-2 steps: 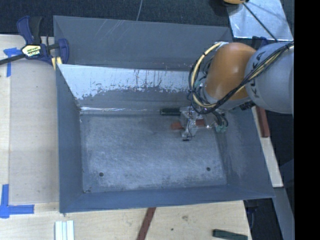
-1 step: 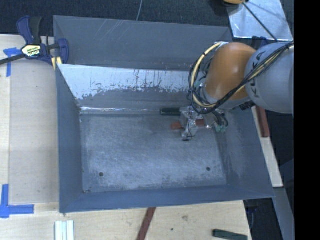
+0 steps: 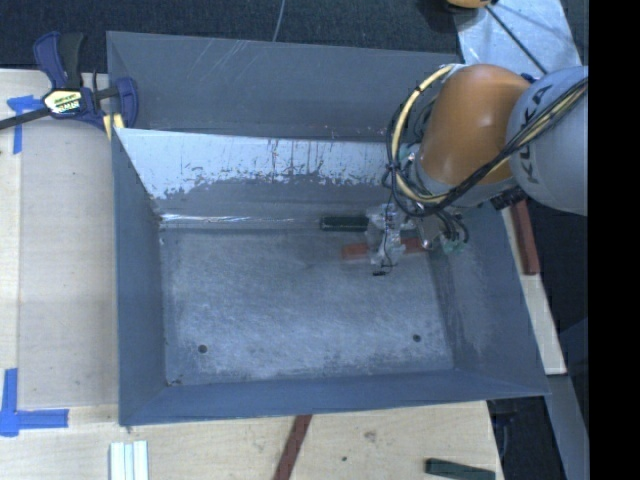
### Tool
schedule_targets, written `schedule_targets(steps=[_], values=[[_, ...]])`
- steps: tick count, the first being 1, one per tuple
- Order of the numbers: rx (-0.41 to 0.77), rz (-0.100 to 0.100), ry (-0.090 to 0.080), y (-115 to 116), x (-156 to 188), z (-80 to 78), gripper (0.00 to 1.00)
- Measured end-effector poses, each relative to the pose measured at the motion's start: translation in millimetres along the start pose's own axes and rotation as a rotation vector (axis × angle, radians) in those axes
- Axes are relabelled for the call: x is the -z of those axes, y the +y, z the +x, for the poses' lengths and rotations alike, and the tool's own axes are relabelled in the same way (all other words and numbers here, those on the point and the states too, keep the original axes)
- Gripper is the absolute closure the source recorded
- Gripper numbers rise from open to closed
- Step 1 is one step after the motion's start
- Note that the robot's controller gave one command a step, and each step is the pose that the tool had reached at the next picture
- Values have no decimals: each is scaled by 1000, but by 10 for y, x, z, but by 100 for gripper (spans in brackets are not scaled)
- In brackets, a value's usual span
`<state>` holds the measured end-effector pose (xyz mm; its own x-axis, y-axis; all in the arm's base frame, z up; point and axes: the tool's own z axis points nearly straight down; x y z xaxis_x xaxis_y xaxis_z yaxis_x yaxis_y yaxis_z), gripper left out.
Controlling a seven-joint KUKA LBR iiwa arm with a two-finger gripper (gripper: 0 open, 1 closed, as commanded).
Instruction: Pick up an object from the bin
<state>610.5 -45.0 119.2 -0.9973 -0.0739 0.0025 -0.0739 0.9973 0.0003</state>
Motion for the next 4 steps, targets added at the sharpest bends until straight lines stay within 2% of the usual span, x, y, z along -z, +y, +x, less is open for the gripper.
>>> schedule_targets(steps=[1,2,3,4], values=[[224,2,-8,-180,214,317,100],[-28,1,-8,124,587,373,0],[-37,0,-9,178,640,371,0],[37,2,-15,90,277,129,0]])
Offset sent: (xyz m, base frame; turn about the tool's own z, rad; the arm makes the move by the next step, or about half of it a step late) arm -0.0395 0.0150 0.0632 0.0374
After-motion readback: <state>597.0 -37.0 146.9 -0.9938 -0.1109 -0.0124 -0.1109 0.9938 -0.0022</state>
